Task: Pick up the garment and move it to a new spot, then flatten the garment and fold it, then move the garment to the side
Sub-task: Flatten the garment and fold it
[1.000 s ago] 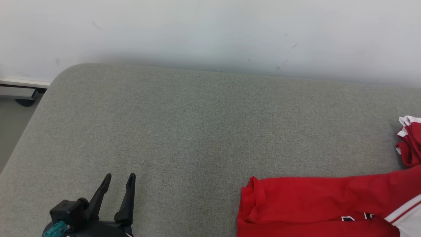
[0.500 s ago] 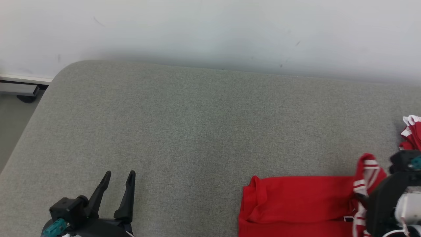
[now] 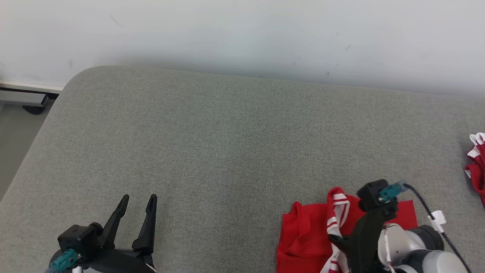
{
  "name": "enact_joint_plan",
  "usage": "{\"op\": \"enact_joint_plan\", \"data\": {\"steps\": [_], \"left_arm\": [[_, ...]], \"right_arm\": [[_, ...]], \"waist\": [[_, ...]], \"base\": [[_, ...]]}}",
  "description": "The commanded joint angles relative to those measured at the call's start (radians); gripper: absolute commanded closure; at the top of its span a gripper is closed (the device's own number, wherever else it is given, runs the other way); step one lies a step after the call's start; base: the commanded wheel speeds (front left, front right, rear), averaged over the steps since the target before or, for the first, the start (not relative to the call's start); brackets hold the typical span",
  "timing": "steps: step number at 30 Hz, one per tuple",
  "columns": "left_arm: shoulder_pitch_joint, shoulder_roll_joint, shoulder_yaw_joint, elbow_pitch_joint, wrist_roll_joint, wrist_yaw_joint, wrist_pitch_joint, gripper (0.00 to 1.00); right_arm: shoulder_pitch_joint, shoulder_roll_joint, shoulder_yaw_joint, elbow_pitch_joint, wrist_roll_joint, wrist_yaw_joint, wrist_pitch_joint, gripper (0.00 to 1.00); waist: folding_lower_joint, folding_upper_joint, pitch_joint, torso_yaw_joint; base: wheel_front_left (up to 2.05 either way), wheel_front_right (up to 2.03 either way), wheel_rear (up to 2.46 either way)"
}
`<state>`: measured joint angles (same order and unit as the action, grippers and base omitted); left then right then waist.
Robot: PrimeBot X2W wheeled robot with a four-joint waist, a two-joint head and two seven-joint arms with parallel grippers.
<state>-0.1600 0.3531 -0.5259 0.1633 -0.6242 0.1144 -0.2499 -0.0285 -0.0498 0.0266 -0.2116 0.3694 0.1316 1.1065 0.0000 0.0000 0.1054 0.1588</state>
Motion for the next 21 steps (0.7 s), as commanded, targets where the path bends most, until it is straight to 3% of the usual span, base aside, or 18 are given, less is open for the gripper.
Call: {"op": "enact_joint_plan", "data": {"steps": [1,7,21], "left_arm": [[-0.016,0.005,0.001,0.002,0.000,0.001,-0.003,0.00],[-0.013,0.003,-0.004,0.006,-0.002,0.000,-0.003,0.00],[-0.021,0.004,-0.014,0.012,-0.001,-0.001,-0.003,0.00]], "right_arm": [[-0.010,-0.002,0.011,0.006,0.009,-0.002,-0.010,1.00],[-0.027,-0.002,0.090,0.051,0.032,-0.002,-0.039,1.00],[-0.066,-0.002,0.156,0.152,0.047,-0.002,-0.094,1.00]], "waist": [[0.0000,0.0000,0.000,0.001],[0.0000,0.0000,-0.003,0.009],[0.0000,0.0000,-0.014,0.021]], "base": [[0.00,0.00,0.00],[0.00,0.00,0.00],[0.00,0.00,0.00]]}}
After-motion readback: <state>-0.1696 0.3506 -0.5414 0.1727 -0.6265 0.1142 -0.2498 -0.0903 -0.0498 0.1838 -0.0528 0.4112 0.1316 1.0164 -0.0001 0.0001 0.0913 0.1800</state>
